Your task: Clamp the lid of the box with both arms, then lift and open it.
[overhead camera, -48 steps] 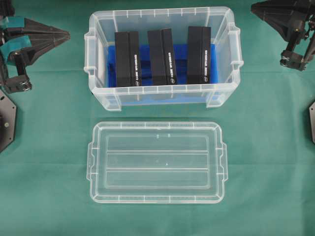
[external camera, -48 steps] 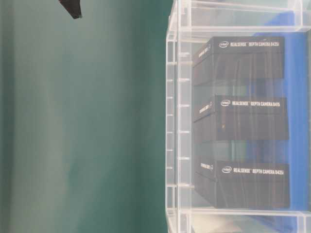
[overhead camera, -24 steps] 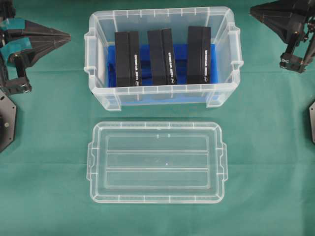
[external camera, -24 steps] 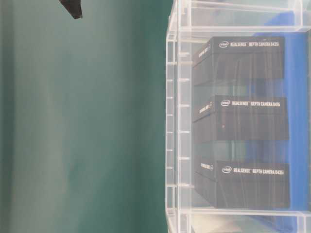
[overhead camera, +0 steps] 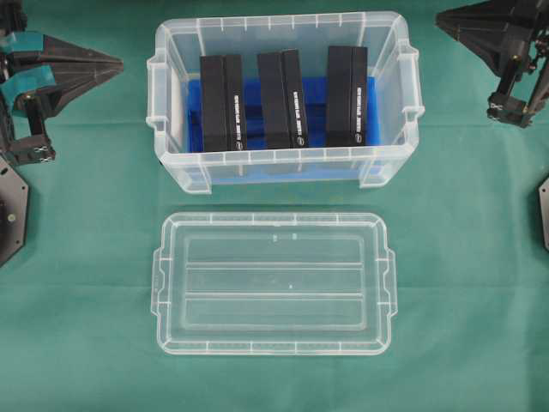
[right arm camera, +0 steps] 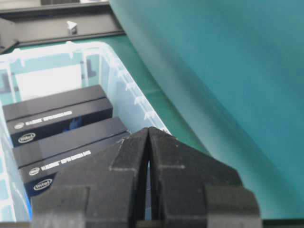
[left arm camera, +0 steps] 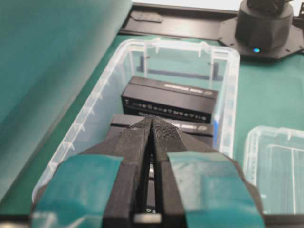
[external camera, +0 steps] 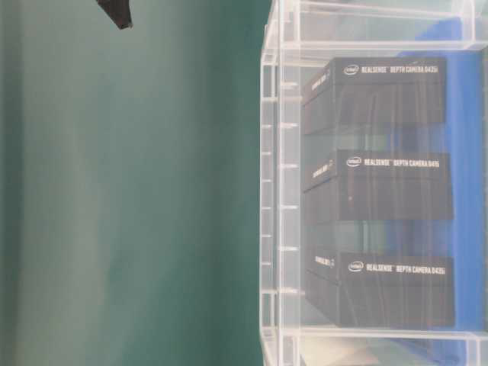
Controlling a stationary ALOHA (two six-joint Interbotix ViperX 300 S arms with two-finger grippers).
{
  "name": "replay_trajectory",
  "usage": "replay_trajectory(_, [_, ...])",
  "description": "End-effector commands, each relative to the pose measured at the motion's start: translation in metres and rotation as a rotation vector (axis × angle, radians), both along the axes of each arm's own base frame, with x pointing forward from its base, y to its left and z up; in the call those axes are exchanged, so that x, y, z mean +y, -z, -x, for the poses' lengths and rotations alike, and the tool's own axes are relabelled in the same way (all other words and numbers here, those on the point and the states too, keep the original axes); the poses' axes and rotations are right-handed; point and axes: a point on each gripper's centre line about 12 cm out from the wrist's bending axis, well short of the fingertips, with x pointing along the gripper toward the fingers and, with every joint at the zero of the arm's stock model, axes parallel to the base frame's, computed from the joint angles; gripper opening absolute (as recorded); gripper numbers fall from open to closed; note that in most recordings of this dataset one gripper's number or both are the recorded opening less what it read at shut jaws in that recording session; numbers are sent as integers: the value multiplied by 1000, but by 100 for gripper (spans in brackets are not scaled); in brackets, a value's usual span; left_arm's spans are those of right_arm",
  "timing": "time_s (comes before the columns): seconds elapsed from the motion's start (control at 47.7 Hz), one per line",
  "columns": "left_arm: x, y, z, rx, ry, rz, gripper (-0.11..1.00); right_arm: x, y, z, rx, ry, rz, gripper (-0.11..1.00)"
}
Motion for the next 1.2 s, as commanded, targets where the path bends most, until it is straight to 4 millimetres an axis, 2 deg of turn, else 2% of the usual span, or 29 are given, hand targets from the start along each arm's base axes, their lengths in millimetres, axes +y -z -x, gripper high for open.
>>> replay_trajectory(0.0, [0,-8,-1,-21,1,-5,1,1,-6,-1,-15,-7,6,0])
replay_trajectory(1.175, [0,-4,-3,1,1,2,1,1,-6,-1,-13,-7,7,0])
